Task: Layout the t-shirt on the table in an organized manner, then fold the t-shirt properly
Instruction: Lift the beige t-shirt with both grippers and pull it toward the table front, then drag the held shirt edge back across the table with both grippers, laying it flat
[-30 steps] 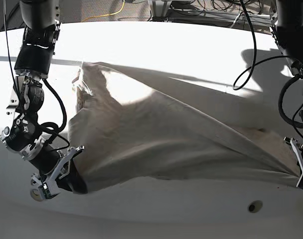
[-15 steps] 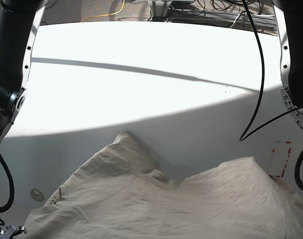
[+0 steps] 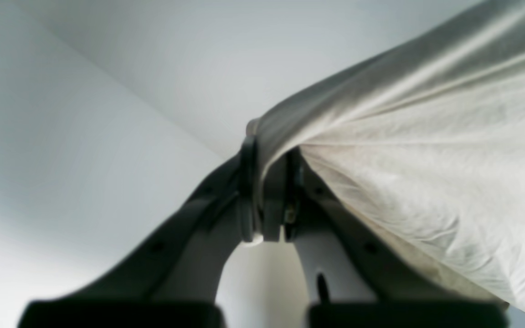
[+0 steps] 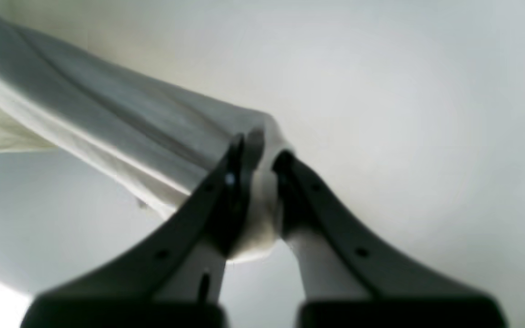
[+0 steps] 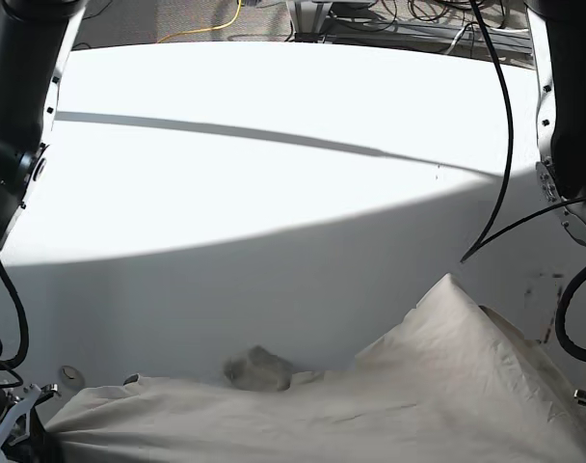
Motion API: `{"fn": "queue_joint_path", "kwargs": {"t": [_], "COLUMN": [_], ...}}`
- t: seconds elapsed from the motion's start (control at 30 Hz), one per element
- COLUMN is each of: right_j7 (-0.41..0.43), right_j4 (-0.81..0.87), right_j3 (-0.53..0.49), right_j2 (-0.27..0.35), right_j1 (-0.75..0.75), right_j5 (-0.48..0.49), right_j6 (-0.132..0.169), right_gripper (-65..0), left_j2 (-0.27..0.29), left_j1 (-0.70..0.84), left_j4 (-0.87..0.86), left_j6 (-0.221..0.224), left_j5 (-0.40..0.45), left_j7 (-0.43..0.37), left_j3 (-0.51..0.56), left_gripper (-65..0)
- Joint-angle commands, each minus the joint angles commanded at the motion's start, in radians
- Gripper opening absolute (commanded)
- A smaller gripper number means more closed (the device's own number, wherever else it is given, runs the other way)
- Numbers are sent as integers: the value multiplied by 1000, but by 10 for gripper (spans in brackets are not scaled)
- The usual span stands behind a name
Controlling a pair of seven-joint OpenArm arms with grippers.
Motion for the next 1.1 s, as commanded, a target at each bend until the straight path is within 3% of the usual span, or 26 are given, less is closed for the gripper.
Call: {"fn": "queue_joint_path", "kwargs": {"t": [0.33, 0.57, 0.7, 1.1], "right_j7": [-2, 3, 23, 107], "right_j4": [216, 321, 321, 313], "right_j3": [178, 311, 353, 391], "right_j2": [-17, -129, -192, -301], "right_j1": [-440, -787, -950, -1211], "right_j5": [0, 0, -5, -6], "right_j6": [2, 6, 47, 47], "right_gripper": [-650, -650, -650, -650], "left_j2": [0, -2, -2, 3], "left_j1": [292, 609, 795, 1162], "left_j4": [25, 26, 26, 26], "left_j6": [0, 0, 0, 0], "left_j5": [-2, -2, -2, -2], "left_j7": [-3, -6, -6, -61], "left_j3": [0, -3, -5, -112], "left_gripper": [-650, -650, -650, -650]}}
